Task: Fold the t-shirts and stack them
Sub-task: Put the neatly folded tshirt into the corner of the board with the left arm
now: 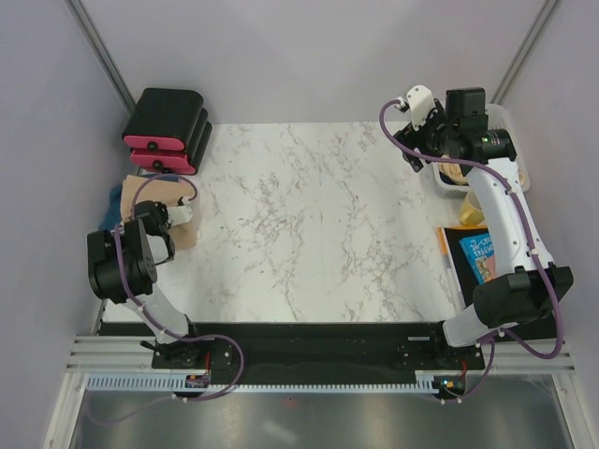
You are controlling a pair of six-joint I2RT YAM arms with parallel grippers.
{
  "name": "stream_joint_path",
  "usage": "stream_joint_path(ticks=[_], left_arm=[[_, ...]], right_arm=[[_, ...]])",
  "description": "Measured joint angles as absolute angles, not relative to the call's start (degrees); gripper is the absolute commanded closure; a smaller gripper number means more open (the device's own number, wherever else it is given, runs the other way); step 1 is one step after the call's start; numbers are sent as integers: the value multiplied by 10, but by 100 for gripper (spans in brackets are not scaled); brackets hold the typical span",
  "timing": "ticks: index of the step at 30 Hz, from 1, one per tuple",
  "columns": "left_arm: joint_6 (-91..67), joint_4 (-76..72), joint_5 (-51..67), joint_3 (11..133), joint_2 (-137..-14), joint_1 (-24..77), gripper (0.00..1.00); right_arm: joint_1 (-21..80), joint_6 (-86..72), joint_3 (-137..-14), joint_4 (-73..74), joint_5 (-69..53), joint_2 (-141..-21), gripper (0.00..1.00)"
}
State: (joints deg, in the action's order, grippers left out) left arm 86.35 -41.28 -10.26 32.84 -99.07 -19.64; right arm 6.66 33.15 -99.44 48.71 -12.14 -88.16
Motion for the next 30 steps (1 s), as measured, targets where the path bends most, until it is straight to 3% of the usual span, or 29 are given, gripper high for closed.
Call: stream_joint_path(ticks=[12, 22, 30], left_arm=[[901, -475, -88, 347, -1028, -235, 98], [894, -439, -83, 311, -889, -262, 98], [910, -489, -74, 216, -971, -262, 98]], right_arm=[[67, 333, -994, 487, -119, -881, 20], [69, 333, -994, 487, -118, -881, 20], [72, 335, -994, 487, -117, -881, 20]])
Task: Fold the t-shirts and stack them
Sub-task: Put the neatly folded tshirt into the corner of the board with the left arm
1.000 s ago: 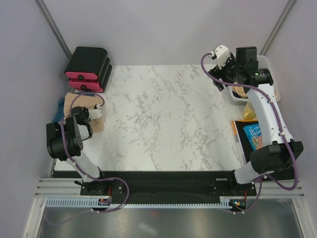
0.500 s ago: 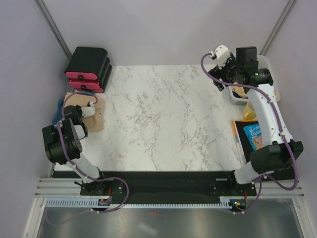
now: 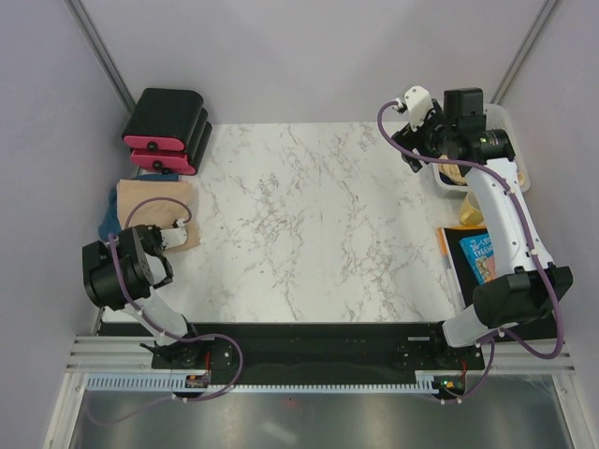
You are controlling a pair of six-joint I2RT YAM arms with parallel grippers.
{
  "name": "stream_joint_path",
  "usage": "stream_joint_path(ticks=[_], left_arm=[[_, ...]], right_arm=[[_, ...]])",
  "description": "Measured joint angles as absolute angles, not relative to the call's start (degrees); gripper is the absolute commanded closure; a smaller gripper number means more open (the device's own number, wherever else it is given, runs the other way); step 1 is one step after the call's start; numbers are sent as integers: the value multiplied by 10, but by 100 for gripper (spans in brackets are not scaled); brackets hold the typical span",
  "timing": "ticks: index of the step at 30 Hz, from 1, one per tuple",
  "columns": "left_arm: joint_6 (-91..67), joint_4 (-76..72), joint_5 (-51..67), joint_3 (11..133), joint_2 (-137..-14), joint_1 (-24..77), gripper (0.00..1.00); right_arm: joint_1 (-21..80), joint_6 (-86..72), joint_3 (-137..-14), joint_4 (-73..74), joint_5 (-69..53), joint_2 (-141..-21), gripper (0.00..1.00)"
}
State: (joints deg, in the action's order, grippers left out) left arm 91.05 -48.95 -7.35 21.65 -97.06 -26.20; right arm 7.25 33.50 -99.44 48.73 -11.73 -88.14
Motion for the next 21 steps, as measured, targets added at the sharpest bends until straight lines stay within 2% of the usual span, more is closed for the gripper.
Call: stream_joint_path(ticks=[4, 12, 21], left_arm=[[919, -546, -74, 210, -1000, -266, 98], [918, -513, -72, 241, -981, -282, 98], [854, -344, -44, 332, -779, -281, 98]], right_arm=[[73, 340, -994, 487, -116, -881, 19], [73, 343, -994, 488, -116, -877, 19], [74, 343, -994, 488, -116, -877, 19]])
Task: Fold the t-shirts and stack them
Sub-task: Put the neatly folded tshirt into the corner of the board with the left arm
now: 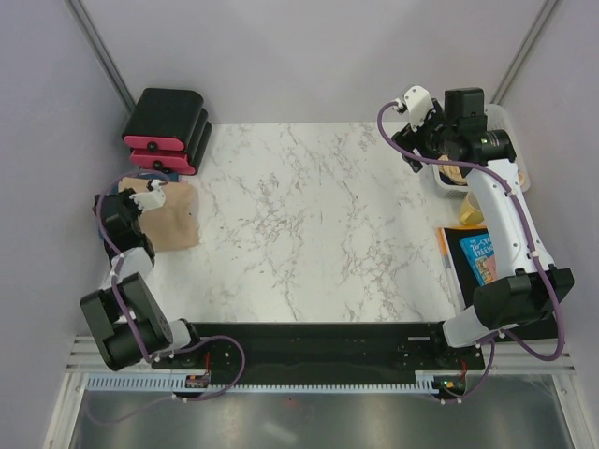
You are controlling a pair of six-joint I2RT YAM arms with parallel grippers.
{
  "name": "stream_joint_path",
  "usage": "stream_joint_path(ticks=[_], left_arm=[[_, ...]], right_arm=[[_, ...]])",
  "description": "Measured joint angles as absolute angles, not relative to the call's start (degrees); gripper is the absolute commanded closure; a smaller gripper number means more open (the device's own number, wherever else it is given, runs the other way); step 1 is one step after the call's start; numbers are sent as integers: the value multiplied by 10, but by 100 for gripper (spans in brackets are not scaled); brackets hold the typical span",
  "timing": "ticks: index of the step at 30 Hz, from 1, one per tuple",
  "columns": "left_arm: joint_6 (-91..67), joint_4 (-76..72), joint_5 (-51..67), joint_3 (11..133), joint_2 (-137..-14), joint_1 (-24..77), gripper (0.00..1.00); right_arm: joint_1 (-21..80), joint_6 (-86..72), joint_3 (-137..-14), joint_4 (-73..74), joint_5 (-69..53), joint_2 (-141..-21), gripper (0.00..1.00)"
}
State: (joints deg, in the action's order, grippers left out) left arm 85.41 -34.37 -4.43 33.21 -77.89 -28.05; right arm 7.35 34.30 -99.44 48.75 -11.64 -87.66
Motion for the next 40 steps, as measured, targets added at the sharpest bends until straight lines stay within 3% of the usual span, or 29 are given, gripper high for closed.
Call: stream_joint_path(ticks=[6, 7, 8, 9, 13, 20, 28, 40], left_arm=[[777, -121, 44, 387, -682, -254, 96], [759, -77, 62, 403, -674, -248, 79], [731, -16, 85, 431, -668, -241, 49], [701, 43, 108, 464, -666, -231, 1], [559, 228, 210, 619, -668, -184, 0], [327, 376, 376, 808, -681, -117, 0], [233, 455, 485, 882, -732, -105, 0], [219, 494, 501, 905, -761, -91, 0]], right_arm=[[74, 343, -994, 488, -116, -877, 18], [74, 343, -994, 488, -116, -877, 17], [74, 343, -994, 489, -117, -877, 15], [74, 343, -994, 492, -118, -876, 13], [82, 347, -992, 518, -124, -874, 2], [119, 307, -983, 554, -104, -867, 2], [117, 265, -970, 540, -42, -817, 2], [117, 261, -967, 531, -21, -803, 2]])
